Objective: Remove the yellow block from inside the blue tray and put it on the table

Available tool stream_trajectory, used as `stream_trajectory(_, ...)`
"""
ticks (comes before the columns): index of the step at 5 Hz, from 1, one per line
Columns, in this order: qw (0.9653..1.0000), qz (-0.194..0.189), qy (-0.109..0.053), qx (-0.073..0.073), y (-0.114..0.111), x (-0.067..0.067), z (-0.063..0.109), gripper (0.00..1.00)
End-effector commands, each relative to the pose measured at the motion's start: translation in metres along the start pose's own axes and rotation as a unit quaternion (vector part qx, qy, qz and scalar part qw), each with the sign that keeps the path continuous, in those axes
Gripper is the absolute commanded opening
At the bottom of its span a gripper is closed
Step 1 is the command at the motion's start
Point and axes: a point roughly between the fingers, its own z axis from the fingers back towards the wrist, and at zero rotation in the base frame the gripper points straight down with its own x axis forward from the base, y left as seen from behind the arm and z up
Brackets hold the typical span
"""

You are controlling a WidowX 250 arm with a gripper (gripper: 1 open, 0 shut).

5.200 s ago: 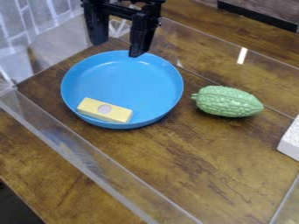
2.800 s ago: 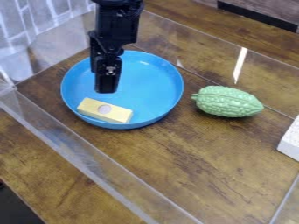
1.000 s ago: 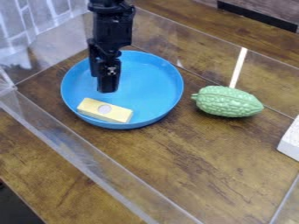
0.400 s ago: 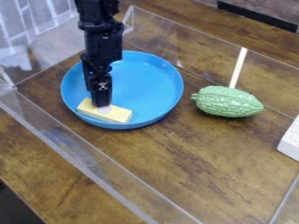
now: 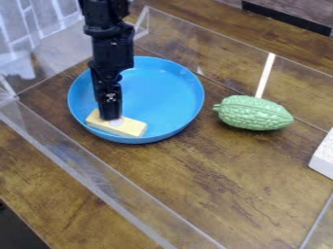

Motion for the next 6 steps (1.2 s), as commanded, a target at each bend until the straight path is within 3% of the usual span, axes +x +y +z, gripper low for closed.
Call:
stream_trajectory(1,0.9999,-0.009,-0.003,0.005,0.000,-0.001,-0.010,1.00)
stream_trajectory(3,0.9992,-0.038,-0.011,0.008,-0.016,0.003,-0.012,1.00)
stream_trajectory(6,0.9957,-0.088,-0.023,0.016,-0.016,0.013,-0.017,1.00)
